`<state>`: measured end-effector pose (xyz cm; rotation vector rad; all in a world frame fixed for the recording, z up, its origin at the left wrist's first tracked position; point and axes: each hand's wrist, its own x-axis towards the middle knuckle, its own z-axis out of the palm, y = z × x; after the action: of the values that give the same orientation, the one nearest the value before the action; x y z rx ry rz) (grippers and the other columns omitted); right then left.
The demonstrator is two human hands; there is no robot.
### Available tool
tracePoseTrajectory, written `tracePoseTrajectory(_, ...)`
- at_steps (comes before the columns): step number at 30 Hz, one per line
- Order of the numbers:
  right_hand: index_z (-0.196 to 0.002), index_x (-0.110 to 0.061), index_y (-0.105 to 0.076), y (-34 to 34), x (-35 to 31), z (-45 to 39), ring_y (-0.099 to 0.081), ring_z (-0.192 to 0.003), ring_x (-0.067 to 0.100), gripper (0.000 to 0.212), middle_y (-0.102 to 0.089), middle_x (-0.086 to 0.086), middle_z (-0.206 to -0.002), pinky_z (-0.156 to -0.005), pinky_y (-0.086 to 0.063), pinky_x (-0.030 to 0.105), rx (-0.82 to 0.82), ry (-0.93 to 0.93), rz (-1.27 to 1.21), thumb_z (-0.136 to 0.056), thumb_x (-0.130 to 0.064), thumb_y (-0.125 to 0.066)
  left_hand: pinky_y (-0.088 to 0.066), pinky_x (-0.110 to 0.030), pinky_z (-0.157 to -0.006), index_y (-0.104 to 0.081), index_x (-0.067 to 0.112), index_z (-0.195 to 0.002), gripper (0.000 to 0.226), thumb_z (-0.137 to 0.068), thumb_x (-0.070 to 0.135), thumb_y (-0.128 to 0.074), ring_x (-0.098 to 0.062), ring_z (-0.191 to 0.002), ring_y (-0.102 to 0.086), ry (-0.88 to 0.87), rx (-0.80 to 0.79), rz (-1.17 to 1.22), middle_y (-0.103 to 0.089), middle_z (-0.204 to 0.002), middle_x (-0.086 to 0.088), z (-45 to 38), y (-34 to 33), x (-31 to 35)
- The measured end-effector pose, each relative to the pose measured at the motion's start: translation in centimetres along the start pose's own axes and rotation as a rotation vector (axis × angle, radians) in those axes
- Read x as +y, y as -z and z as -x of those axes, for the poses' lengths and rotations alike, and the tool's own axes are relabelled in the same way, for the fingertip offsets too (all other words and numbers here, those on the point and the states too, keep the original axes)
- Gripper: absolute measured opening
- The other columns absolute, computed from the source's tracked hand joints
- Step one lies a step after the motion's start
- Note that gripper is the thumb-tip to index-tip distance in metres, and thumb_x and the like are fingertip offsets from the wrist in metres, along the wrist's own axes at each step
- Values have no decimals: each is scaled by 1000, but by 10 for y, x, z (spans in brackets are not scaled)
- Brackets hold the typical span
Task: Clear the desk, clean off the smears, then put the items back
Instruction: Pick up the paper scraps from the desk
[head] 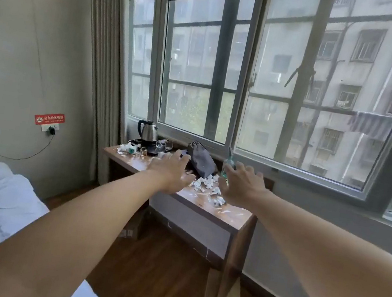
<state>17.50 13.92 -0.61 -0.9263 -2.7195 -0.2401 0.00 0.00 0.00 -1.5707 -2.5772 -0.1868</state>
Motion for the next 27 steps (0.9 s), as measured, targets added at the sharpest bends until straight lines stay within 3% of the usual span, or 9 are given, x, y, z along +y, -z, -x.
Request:
tracePoseTrajectory(4, -143, -25, -40, -39, 2, 10, -51, -124, 37, 51, -50, 11, -139, -95, -43, 51, -69, -30, 6, -101, -54, -36, -26, -60, -124, -12, 23, -167, 79, -104, 62, -39, -35, -159, -17, -27, -103, -15, -9, -176, -7, -10, -43, -7)
tracePoseTrajectory(7, -140, -25, -41, -69, 7, 12, -53, -124, 37, 49, -52, 10, -137, -97, -45, 52, -130, -59, 1, -100, -54, -36, -23, -60, -126, -11, 23, -167, 80, -104, 64, -38, -34, -160, -15, -75, -150, -3, -8, -176, -6, -25, -77, -3)
tracePoseTrajectory(11, -149, -25, -36, -105, 22, 3, -47, -133, 38, 54, -44, 10, -147, -109, -35, 62, -204, -66, 3, -101, -50, -37, -23, -59, -124, -11, 25, -168, 78, -105, 61, -40, -33, -160, -15, -124, -179, 23, -8, -176, -5, -53, -112, 11)
tracePoseTrajectory(13, -150, -25, -35, -123, 34, -8, -47, -134, 38, 55, -45, 9, -148, -106, -38, 57, -222, -65, -13, -102, -51, -38, -25, -58, -123, -14, 25, -167, 77, -105, 61, -41, -33, -160, -16, -142, -180, 38, -10, -176, -5, -72, -128, 15)
tracePoseTrajectory(16, -150, -26, -35, -156, 57, -36, -51, -129, 34, 56, -50, 8, -144, -99, -44, 49, -253, -76, -60, -101, -54, -39, -26, -58, -123, -16, 25, -167, 77, -104, 62, -42, -32, -160, -18, -155, -184, 38, -13, -176, -5, -109, -151, 12)
tracePoseTrajectory(23, -151, -26, -34, -221, 112, -133, -53, -125, 33, 63, -50, 7, -143, -96, -48, 46, -304, -15, -119, -98, -59, -41, -29, -53, -124, -16, 24, -167, 86, -100, 69, -45, -29, -159, -23, -89, -203, 78, -16, -175, -3, -216, -196, -14)
tracePoseTrajectory(27, -151, -28, -37, -257, 138, -194, -46, -136, 34, 64, -43, 6, -153, -103, -45, 50, -339, 8, -139, -96, -60, -44, -28, -52, -125, -20, 25, -166, 84, -99, 64, -52, -27, -159, -23, -34, -214, 103, -20, -174, -1, -282, -222, -37)
